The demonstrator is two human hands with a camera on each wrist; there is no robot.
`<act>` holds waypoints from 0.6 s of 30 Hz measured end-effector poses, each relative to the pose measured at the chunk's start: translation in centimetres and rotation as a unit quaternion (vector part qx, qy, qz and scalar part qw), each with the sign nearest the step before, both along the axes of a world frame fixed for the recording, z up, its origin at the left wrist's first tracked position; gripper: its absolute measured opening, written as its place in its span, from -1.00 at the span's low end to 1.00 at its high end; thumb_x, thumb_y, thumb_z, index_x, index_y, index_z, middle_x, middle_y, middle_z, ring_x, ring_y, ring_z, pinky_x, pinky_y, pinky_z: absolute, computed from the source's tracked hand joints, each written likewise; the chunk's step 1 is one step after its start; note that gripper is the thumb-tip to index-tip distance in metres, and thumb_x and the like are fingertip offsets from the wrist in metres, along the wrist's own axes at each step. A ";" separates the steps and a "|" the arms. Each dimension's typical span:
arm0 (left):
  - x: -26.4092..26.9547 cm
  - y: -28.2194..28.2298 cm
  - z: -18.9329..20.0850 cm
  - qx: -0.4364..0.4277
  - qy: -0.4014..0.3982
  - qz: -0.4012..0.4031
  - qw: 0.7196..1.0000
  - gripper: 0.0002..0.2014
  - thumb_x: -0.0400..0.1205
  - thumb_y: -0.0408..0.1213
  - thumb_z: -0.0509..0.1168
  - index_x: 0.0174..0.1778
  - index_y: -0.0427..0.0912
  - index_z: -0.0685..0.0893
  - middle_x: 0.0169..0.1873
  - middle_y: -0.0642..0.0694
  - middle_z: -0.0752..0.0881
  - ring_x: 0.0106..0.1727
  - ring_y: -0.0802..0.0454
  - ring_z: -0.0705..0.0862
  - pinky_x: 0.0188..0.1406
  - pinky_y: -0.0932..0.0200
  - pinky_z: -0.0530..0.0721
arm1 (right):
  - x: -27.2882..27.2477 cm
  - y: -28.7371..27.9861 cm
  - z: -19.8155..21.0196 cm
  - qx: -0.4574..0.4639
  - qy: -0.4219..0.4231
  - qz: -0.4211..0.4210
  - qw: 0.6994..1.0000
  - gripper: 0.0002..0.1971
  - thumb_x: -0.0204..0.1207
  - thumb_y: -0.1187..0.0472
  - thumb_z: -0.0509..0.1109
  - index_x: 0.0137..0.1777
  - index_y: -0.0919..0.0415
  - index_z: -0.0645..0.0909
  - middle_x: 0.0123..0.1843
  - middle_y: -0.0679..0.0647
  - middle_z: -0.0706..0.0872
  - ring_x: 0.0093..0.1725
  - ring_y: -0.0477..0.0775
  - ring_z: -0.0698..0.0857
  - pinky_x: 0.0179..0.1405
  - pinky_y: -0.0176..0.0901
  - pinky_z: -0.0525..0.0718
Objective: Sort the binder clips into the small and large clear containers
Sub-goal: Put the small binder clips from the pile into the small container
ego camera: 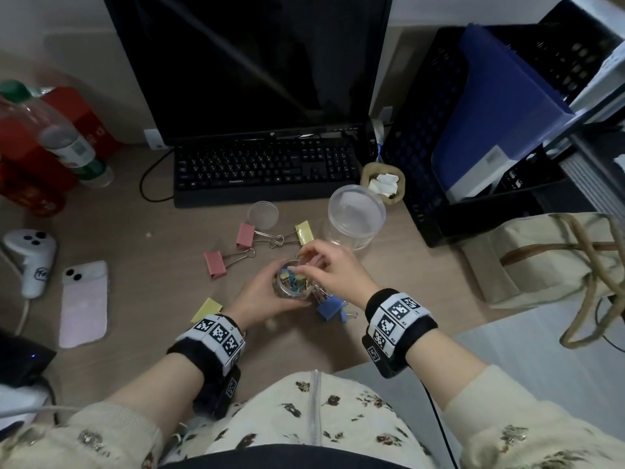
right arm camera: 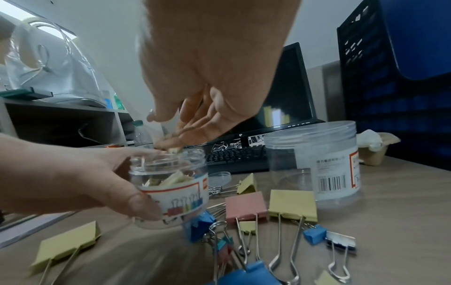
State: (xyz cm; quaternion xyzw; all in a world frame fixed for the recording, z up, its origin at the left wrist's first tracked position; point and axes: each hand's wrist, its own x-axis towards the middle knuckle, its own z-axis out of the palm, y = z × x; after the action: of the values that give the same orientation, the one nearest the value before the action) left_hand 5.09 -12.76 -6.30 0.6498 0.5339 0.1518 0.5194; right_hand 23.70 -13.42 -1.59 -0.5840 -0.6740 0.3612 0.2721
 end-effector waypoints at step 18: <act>-1.1 0.0 0.9 -0.039 0.023 0.022 0.999 -0.10 0.24 0.05 0.67 0.48 0.15 0.40 0.28 0.15 0.57 0.18 0.12 0.66 0.17 0.21 0.59 | 6.0 -2.5 -4.7 -0.236 -0.233 -0.119 0.936 -0.40 0.48 -0.05 0.43 0.44 0.13 0.32 0.32 0.09 0.42 0.15 0.14 0.64 0.14 -0.02 0.62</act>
State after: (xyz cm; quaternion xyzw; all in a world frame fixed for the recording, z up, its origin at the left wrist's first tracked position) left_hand 3.99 -12.80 -5.43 0.6202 0.5656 0.1270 0.5284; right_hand 29.66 -15.91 -6.33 -0.7754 -0.5395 0.3281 0.0030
